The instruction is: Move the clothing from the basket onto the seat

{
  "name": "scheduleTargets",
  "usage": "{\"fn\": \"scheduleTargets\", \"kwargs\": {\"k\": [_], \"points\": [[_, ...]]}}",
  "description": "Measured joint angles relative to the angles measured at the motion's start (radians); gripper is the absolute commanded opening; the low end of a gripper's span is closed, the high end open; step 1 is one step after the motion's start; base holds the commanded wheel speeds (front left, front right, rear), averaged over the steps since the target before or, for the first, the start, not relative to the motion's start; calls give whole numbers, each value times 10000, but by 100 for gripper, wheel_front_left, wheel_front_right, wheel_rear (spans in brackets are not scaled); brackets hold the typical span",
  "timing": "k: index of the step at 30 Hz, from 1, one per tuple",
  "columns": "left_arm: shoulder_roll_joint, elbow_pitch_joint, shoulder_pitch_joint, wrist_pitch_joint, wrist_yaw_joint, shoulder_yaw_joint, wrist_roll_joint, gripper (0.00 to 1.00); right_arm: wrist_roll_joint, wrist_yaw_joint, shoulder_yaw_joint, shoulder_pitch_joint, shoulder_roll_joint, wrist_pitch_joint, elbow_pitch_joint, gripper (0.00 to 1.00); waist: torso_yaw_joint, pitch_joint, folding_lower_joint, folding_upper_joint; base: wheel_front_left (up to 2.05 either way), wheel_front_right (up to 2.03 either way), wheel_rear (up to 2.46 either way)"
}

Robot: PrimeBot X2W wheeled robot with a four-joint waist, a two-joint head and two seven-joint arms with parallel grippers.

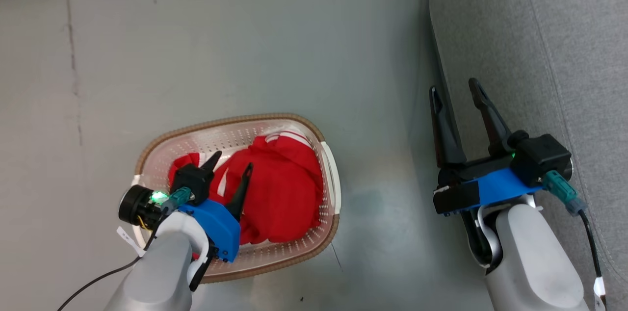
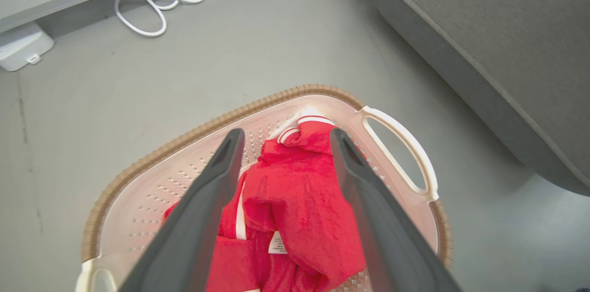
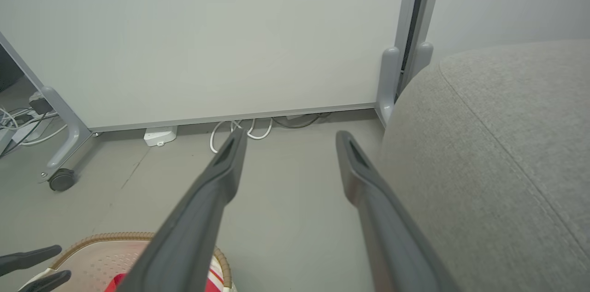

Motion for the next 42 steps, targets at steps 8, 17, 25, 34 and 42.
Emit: {"fn": "scheduleTargets", "kwargs": {"k": [8, 17, 25, 34, 42], "points": [[29, 2107, -971, 199, -2, -1733, -1404, 100, 21, 2, 151, -603, 2, 0, -194, 100, -249, 1131, 0, 0, 0, 0, 0], [282, 2516, -1715, 974, -2, -3425, -3170, 100, -27, 0, 184, -1127, 2, 0, -470, 100, -392, 2360, -1, 0, 0, 0, 0], [585, 2650, -2440, 1680, -2, -4433, -4335, 100, -171, 2, 167, -1440, 2, 0, -727, 100, -470, 3355, -1, 0, 0, 0, 0], [591, 2362, -3187, 1906, 0, -5572, -5371, 100, -268, 2, 48, -1578, 2, 0, -943, 100, -500, 4229, -1, 0, 0, 0, 0], [711, 2355, -3559, 1475, 0, -6663, -5854, 0, -247, 2, 13, -1578, 2, 0, -978, 100, -518, 4453, -2, 0, 0, 0, 0]]}}
